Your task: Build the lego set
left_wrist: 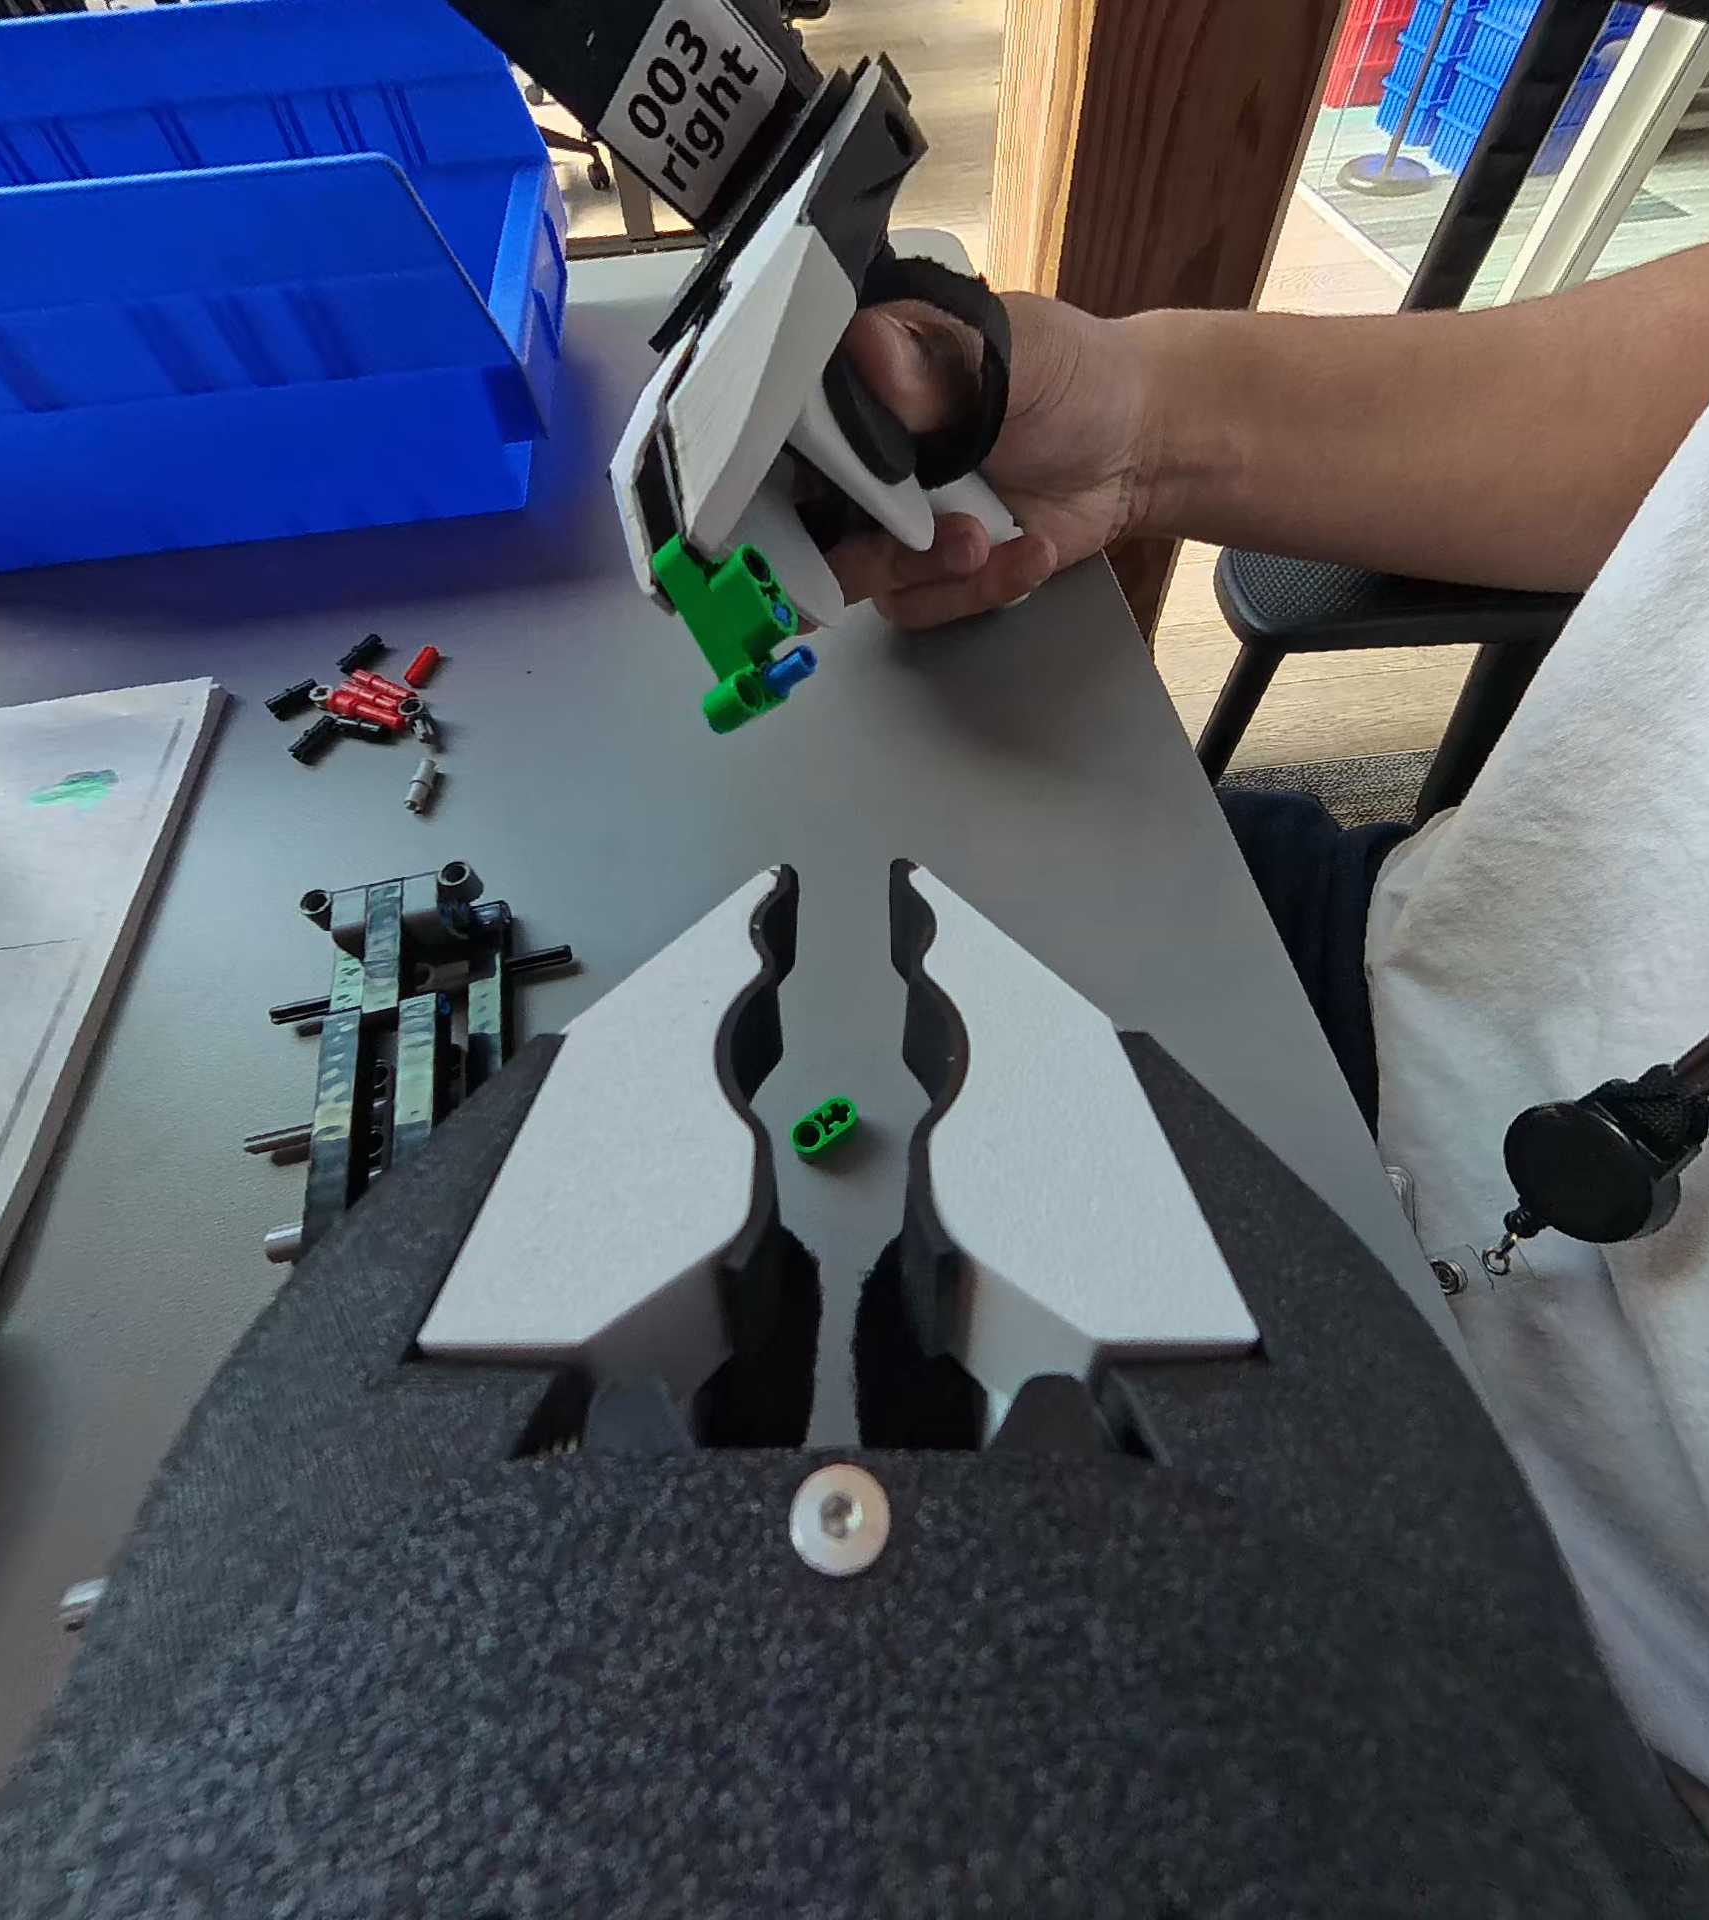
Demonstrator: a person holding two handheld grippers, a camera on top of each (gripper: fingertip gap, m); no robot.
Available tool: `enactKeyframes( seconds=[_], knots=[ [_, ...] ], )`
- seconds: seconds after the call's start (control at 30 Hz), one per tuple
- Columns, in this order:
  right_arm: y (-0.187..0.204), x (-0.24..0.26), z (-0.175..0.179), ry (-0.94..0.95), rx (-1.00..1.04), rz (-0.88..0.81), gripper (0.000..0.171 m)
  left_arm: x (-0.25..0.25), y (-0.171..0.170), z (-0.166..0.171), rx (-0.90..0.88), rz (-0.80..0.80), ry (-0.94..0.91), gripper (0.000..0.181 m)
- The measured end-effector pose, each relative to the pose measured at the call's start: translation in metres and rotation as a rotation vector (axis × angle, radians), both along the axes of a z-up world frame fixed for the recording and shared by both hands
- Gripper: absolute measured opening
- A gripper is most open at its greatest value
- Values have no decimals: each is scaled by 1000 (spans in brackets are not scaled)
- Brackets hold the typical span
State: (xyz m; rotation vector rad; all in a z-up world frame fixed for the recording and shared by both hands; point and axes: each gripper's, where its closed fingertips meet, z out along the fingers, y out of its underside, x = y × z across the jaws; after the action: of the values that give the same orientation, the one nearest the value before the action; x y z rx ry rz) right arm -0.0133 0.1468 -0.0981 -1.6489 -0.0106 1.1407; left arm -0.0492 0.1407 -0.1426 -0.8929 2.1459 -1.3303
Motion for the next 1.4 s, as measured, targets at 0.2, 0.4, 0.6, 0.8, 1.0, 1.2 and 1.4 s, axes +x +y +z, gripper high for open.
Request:
enactKeyframes(
  seconds=[0.2,0.4,0.6,0.8,1.0,1.2,1.4],
  knots=[
    [0,0,0,4,1,1,7,1,1,0,-2,1,4,16],
    [1,1,-1,2,-10,-6,6,1,1,0,-6,3,4,16],
    [3,1,-5,-16,-30,-17,7,6,8,1,-24,58,17,16],
    [-7,-14,6,-70,79,54,6,5,7,16,-192,50,42,19],
    [-13,-30,5,-206,146,81,6,-2,-3,23,-228,-19,42,22],
    [-12,-30,5,-205,142,76,6,-7,-8,26,-276,-61,83,23],
    [-13,-33,3,-205,126,97,6,-7,-8,26,-312,-65,95,23]
  ],
)
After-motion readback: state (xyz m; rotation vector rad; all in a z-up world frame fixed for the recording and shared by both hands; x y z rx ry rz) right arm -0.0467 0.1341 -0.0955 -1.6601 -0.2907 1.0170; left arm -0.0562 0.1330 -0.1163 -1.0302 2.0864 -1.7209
